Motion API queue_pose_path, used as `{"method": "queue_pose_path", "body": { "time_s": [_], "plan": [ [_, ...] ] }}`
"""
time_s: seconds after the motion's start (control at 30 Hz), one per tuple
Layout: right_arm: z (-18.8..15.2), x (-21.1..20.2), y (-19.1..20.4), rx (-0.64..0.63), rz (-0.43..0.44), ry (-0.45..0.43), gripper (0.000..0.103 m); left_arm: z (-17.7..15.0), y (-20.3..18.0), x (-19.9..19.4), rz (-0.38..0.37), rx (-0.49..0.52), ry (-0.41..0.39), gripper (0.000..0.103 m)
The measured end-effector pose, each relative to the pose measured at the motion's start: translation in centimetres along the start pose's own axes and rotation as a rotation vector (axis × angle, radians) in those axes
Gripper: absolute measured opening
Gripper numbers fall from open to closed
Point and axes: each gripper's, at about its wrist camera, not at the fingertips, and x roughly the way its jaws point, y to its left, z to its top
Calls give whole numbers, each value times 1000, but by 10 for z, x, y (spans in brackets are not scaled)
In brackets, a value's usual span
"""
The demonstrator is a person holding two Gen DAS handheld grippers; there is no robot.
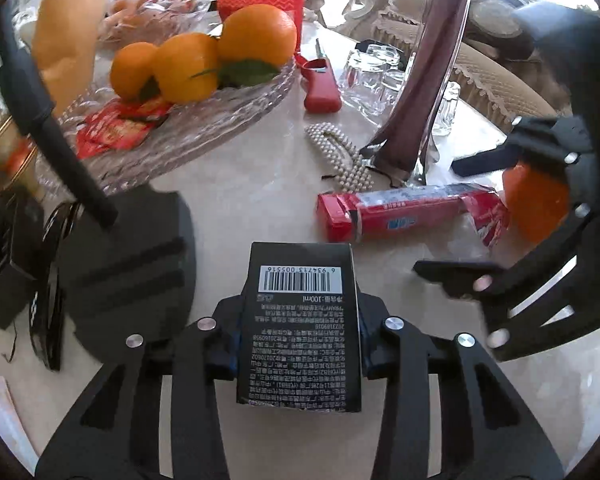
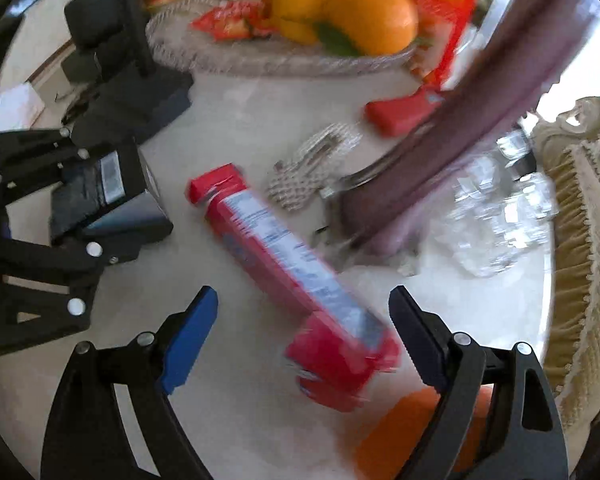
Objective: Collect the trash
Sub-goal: 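Grasp the black barcode box with the left tool while the right tool grasps the red tube packet, then carry black box and red tube packet to the wastebasket and open both tools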
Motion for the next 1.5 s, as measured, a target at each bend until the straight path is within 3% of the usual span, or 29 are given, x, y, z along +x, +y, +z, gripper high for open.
{"method": "queue_pose_path", "body": {
  "time_s": [0.07, 0.1, 0.23, 0.4, 0.5, 0.67, 0.73, 0.8, 0.93, 1.03, 1.1, 1.13, 1.23, 1.33, 1.5],
  "plan": [
    [-1, 0, -3, 47, 51, -3, 64, -6, -2, -2, 23, 26, -10, 40],
    [-2, -2, -3, 63, 80, -9, 46, -9, -4, -4, 24, 27, -16, 40],
    [-15, -10, 6, 116, 79, -39, 30, -23, 1, -13, 5, -30, -37, 40],
    [-53, -36, 16, 239, 159, -150, 25, -50, -4, -37, -14, -66, -65, 40],
    [-92, -60, 19, 346, 266, -217, 25, -72, -11, -63, -36, -74, -95, 40],
    [-154, -98, 40, 400, 362, -265, 25, -122, -37, -133, -69, -76, -143, 40],
    [-196, -131, 60, 423, 396, -302, 25, -144, -51, -164, -66, -59, -161, 40],
    [-221, -155, 78, 422, 399, -343, 25, -180, -71, -210, -72, -63, -194, 40],
    [-333, -225, 141, 437, 458, -430, 25, -266, -122, -289, -79, -30, -244, 40],
    [-406, -256, 191, 423, 447, -454, 25, -359, -170, -342, -110, -16, -253, 40],
    [-463, -261, 228, 438, 452, -436, 25, -416, -196, -356, -132, -25, -235, 40],
    [-477, -257, 240, 448, 462, -415, 25, -452, -210, -356, -137, -41, -210, 40],
    [-526, -222, 277, 499, 461, -311, 25, -516, -236, -332, -113, -65, -124, 40],
    [-550, -171, 292, 568, 406, -203, 25, -574, -254, -267, -64, -115, -13, 40],
    [-563, -85, 297, 618, 316, -16, 25, -608, -260, -179, -32, -188, 90, 40]
  ]
}}
